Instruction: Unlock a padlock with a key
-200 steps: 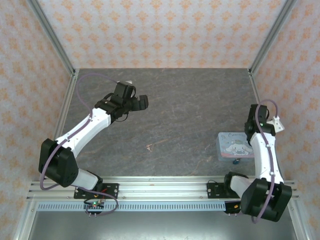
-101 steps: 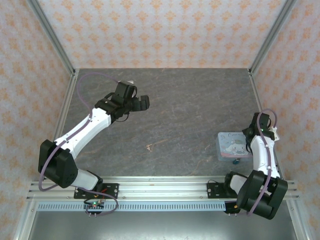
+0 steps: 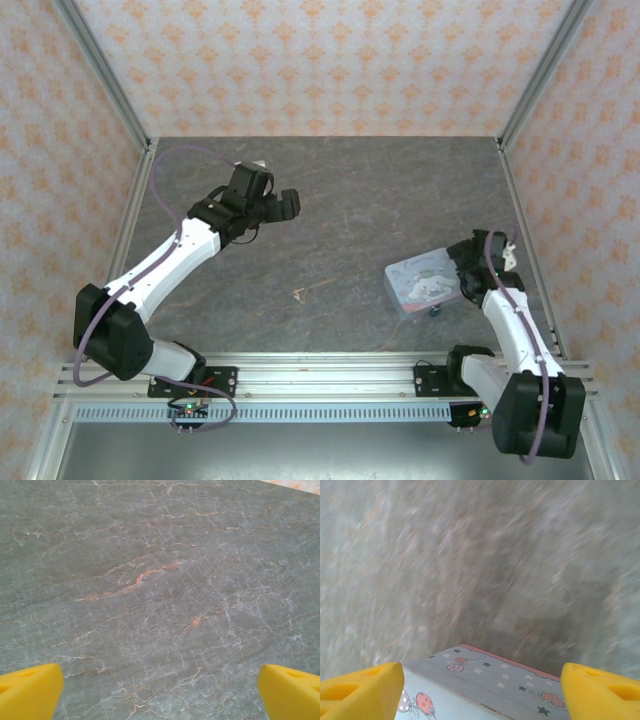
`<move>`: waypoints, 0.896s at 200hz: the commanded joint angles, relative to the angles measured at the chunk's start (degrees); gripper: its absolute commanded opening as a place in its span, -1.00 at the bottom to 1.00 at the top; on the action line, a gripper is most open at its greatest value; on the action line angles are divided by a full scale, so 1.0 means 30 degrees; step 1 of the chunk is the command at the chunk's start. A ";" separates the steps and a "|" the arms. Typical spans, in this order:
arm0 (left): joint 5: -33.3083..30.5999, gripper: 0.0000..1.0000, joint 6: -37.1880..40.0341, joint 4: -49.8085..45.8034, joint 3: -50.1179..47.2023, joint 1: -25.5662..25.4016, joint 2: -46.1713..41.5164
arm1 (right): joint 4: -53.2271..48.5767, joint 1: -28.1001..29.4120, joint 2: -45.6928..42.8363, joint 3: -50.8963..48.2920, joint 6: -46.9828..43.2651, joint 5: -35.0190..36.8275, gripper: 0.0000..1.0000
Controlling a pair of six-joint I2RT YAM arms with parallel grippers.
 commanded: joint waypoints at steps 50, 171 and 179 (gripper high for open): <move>0.1726 1.00 -0.3315 -0.0257 -0.0643 -0.2430 -0.0256 | -0.1424 0.2491 0.0865 0.1131 0.0027 0.2453 0.72; 0.3056 1.00 -0.9691 0.5070 -0.1242 -0.9866 0.4118 | 0.0955 0.0896 0.2736 0.1223 -0.3159 -0.3599 0.62; 0.3206 1.00 -0.9976 0.5387 -0.1060 -0.9969 0.4522 | 0.0860 0.0880 0.2524 0.1223 -0.3213 -0.3698 0.62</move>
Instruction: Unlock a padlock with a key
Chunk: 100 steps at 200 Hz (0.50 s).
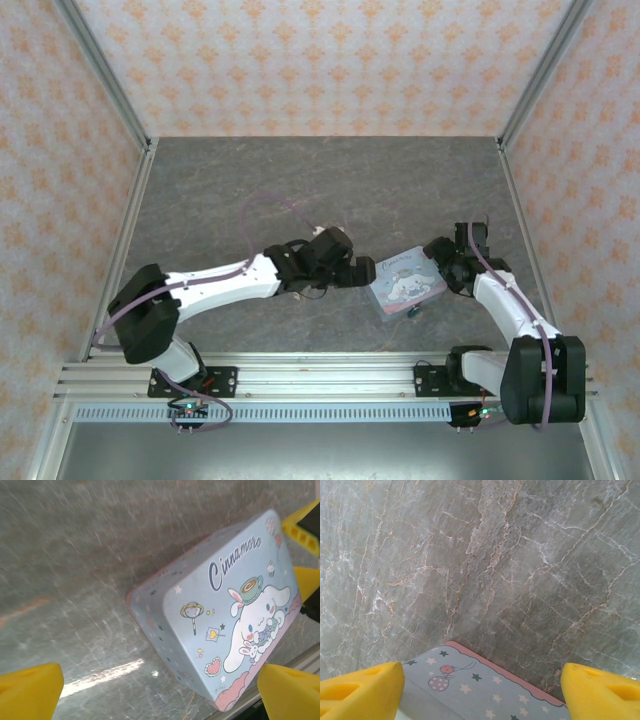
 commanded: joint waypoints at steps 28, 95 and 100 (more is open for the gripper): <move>0.1171 1.00 -0.2158 0.2601 0.1552 -0.0506 0.2223 | -0.0881 -0.0171 -0.1219 0.0640 -0.1103 -0.0953 0.59; 0.2994 1.00 -0.3829 0.5971 0.2117 -0.0631 0.4470 | -0.0216 -0.0197 -0.1421 -0.0101 -0.0695 -0.2638 0.34; 0.2936 1.00 -0.3902 0.6081 0.2158 -0.0634 0.4512 | -0.0091 -0.0183 -0.1410 -0.0171 -0.0605 -0.2854 0.29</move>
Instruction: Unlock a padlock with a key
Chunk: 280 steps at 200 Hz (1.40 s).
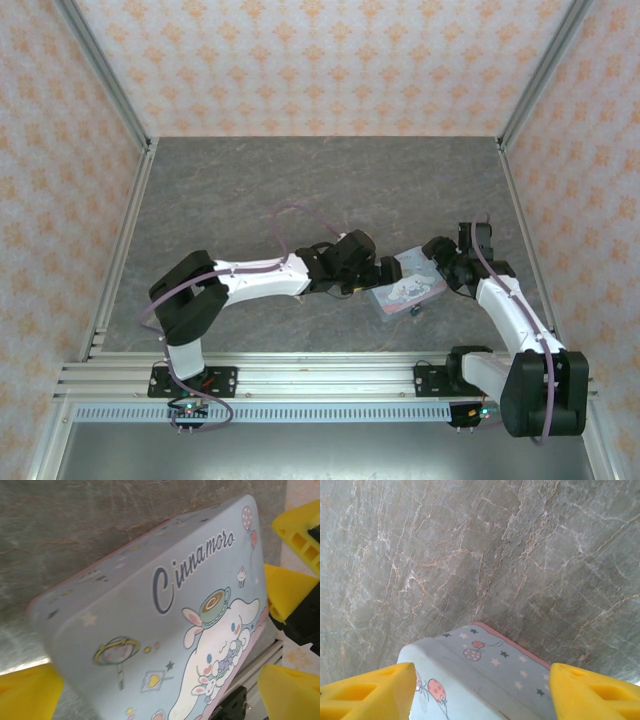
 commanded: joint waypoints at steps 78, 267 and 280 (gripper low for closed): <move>0.0017 1.00 -0.0739 0.1994 0.0407 0.1369 -0.0035 | 0.3965 0.1922 0.0022 -0.1502 0.3717 -0.3027 0.10; -0.0716 1.00 0.3260 -0.1671 0.0721 0.6840 -0.0864 | 0.9706 0.7177 1.0120 0.5271 0.8185 -0.1050 0.30; -0.0805 1.00 0.3349 -0.1781 0.0805 0.6972 -0.0754 | 0.9524 0.7192 0.9988 0.5241 0.8126 -0.0914 0.36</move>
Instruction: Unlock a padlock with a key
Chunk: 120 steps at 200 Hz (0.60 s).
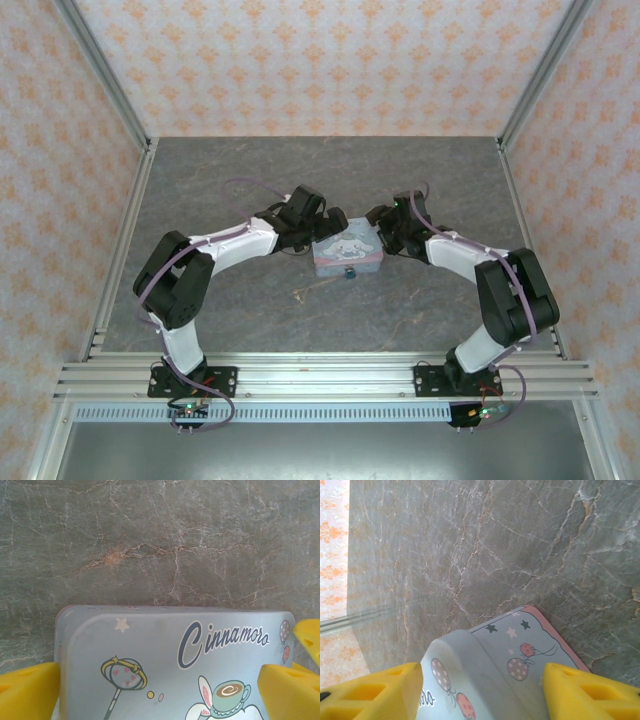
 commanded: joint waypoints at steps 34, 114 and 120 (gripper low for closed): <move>0.0587 1.00 0.0624 -0.0009 0.1130 0.0192 -0.0029 | 0.0619 0.0410 -0.0393 0.0297 0.0300 -0.0315 0.45; 0.0406 1.00 0.1080 -0.0591 0.1838 0.0525 0.0397 | -0.0389 -0.0749 -0.1974 -0.0888 -0.0195 0.1067 0.81; 0.0345 1.00 0.1125 -0.0644 0.1791 0.0650 0.0286 | -0.0774 -0.1017 -0.2264 -0.0929 -0.0435 0.1337 0.84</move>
